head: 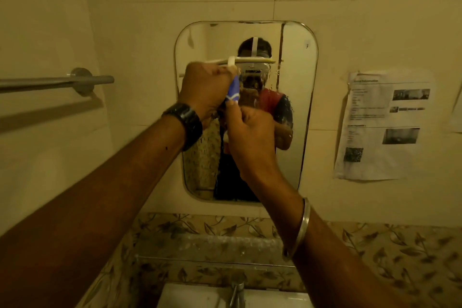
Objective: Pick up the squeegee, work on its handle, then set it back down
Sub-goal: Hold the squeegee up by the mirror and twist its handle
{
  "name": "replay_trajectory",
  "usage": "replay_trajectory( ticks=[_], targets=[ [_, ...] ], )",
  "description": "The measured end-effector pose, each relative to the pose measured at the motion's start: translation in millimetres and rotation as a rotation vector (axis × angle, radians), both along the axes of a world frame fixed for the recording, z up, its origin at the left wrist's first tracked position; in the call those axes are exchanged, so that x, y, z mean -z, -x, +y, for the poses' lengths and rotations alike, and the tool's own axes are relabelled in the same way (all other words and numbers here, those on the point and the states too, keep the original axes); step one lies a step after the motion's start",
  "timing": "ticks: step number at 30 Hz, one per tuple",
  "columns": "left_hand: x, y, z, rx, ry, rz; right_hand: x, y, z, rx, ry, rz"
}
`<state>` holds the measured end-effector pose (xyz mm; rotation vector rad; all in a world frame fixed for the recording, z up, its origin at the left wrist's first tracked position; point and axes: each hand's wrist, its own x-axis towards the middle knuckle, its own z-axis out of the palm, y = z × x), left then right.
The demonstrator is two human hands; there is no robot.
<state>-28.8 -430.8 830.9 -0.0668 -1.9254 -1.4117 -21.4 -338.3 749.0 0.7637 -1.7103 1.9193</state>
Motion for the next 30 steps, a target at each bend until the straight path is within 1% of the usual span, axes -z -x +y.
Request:
replay_trajectory(
  ticks=[2,4,10,12,15,19,21,23,26,30],
  targets=[
    [15.0,-2.1,2.2,-0.002,0.038,-0.027,16.4,-3.4,2.6,0.017,-0.004,-0.006],
    [13.6,-4.8,5.7,0.002,0.052,-0.017,15.7,-4.5,6.7,0.019,-0.006,-0.007],
    [-46.0,8.7,18.8,-0.021,0.034,0.072,-48.1,8.6,19.7,0.073,-0.002,0.065],
    [-53.9,16.0,18.2,-0.024,0.033,0.070,-54.4,13.2,21.8,0.081,0.007,0.061],
    [-35.3,11.4,25.7,0.002,0.027,0.037,-32.8,10.5,26.6,0.042,0.019,0.032],
    [12.7,9.4,33.6,0.008,0.092,-0.040,17.7,3.6,32.1,-0.001,0.035,-0.060],
    [20.8,8.3,35.6,0.002,0.106,-0.048,23.8,0.3,35.4,0.001,0.032,-0.078],
    [9.8,6.7,39.3,-0.006,0.103,-0.008,11.2,-2.1,40.6,-0.009,0.043,-0.062],
    [-28.0,5.1,48.6,-0.036,0.161,0.084,-26.1,1.6,48.0,0.028,0.049,0.031],
    [-62.1,19.7,51.1,-0.043,0.105,0.115,-59.4,14.0,53.5,0.084,0.046,0.044]
  ],
)
